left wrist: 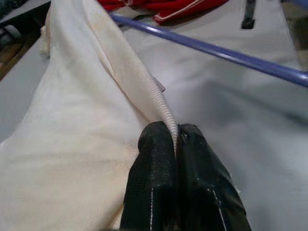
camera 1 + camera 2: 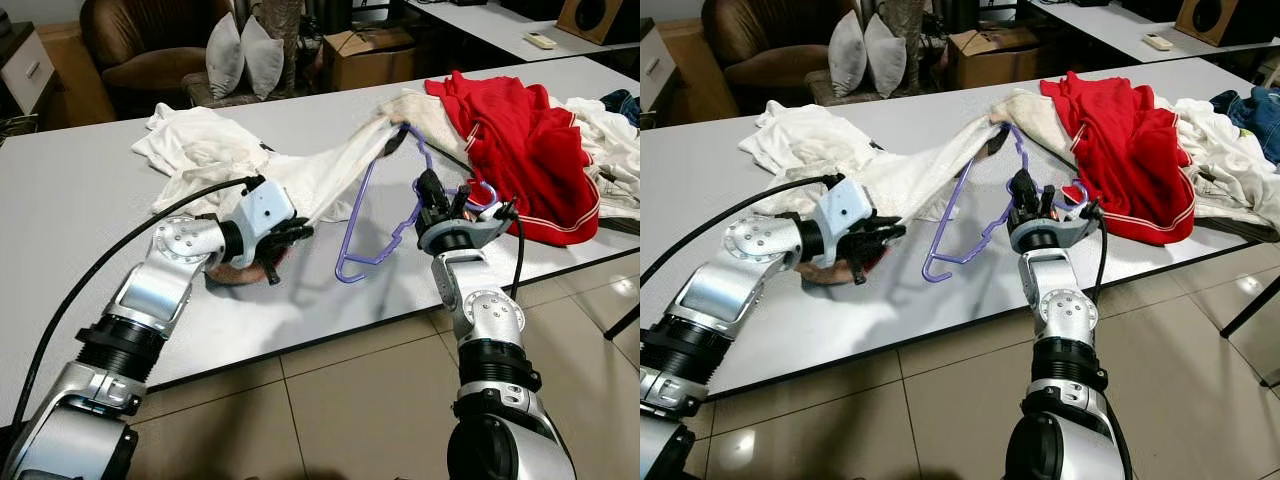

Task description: Hang hanger

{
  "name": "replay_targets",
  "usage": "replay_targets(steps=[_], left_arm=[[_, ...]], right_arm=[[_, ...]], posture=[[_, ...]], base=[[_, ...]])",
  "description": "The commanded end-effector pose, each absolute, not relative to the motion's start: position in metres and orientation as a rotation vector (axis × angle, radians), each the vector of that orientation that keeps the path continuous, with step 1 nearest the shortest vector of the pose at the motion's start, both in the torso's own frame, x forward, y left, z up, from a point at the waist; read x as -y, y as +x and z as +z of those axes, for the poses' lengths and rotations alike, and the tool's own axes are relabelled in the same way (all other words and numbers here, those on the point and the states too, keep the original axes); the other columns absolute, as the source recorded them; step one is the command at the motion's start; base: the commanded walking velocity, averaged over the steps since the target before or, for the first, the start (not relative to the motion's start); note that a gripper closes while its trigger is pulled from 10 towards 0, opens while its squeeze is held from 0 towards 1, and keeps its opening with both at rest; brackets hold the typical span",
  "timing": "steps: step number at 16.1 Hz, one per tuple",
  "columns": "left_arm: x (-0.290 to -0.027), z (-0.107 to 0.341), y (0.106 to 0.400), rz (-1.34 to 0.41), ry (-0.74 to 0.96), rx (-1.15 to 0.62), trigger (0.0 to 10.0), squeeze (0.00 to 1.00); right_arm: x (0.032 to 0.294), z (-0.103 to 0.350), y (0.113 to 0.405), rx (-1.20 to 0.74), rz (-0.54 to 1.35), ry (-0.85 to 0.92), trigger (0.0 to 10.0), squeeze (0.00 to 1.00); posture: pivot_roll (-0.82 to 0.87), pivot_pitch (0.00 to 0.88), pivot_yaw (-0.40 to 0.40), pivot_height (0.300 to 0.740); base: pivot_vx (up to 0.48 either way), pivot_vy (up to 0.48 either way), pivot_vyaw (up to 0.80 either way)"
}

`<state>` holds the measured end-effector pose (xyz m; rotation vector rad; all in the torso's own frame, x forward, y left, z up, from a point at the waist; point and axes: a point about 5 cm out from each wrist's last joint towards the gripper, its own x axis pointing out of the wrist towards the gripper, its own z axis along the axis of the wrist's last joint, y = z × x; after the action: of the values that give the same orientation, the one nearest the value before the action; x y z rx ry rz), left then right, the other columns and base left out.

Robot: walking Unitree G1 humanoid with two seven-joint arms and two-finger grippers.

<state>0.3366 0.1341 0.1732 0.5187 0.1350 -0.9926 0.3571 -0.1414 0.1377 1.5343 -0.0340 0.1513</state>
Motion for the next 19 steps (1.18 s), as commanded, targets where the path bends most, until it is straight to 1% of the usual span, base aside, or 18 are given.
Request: replay_targets(steps=[1, 2, 5, 8, 10, 13, 15, 16, 17, 19], left_arm=[[-0.140, 0.172, 0.334, -1.034, 0.460, -0.173, 0.0, 0.00], [-0.142, 0.167, 0.328, -1.088, 0.463, -0.216, 0.0, 0.00], [-0.147, 0.157, 0.322, -1.122, 0.483, -0.279, 0.0, 0.00], [-0.144, 0.160, 0.315, -1.186, 0.429, -0.282, 0.0, 0.00], [-0.139, 0.168, 0.311, -1.231, 0.337, -0.253, 0.0, 0.00], [-0.134, 0.177, 0.307, -1.264, 0.245, -0.210, 0.0, 0.00], [-0.134, 0.177, 0.302, -1.292, 0.231, -0.225, 0.0, 0.00], [-0.136, 0.174, 0.297, -1.312, 0.234, -0.257, 0.0, 0.00], [-0.139, 0.168, 0.297, -1.286, 0.272, -0.287, 0.0, 0.00], [-0.147, 0.162, 0.309, -1.146, 0.347, -0.285, 0.0, 0.00]], right_arm=[[0.154, 0.155, 0.363, 0.168, 0.110, 1.556, 10.0, 0.00], [0.159, 0.155, 0.365, 0.191, 0.066, 1.593, 10.0, 0.00], [0.165, 0.156, 0.368, 0.216, 0.023, 1.642, 10.0, 0.00], [0.166, 0.155, 0.373, 0.205, -0.031, 1.582, 10.0, 0.00], [0.169, 0.154, 0.377, 0.210, -0.095, 1.546, 10.0, 0.00], [0.171, 0.154, 0.383, 0.203, -0.160, 1.456, 10.0, 0.00], [0.176, 0.155, 0.386, 0.222, -0.203, 1.478, 10.0, 0.00], [0.180, 0.157, 0.387, 0.250, -0.229, 1.520, 10.0, 0.00], [0.183, 0.162, 0.388, 0.278, -0.220, 1.555, 10.0, 0.00], [0.177, 0.169, 0.392, 0.272, -0.142, 1.559, 10.0, 0.00]], posture=[[-0.19, 0.000, 0.032, 0.740], [-0.18, 0.000, 0.028, 0.740], [-0.18, 0.000, 0.025, 0.740], [-0.18, 0.000, 0.019, 0.740], [-0.17, 0.000, 0.016, 0.740], [-0.17, 0.000, 0.013, 0.740], [-0.17, 0.000, 0.007, 0.740], [-0.17, 0.000, 0.006, 0.740], [-0.16, 0.000, 0.004, 0.740], [-0.16, 0.000, 0.003, 0.740]], base=[[0.000, 0.000, 0.00], [0.000, 0.000, 0.00], [0.000, 0.000, 0.00], [0.000, 0.000, 0.00], [0.000, 0.000, 0.00], [0.000, 0.000, 0.00], [0.000, 0.000, 0.00], [0.000, 0.000, 0.00], [0.000, 0.000, 0.00], [0.000, 0.000, 0.00]])
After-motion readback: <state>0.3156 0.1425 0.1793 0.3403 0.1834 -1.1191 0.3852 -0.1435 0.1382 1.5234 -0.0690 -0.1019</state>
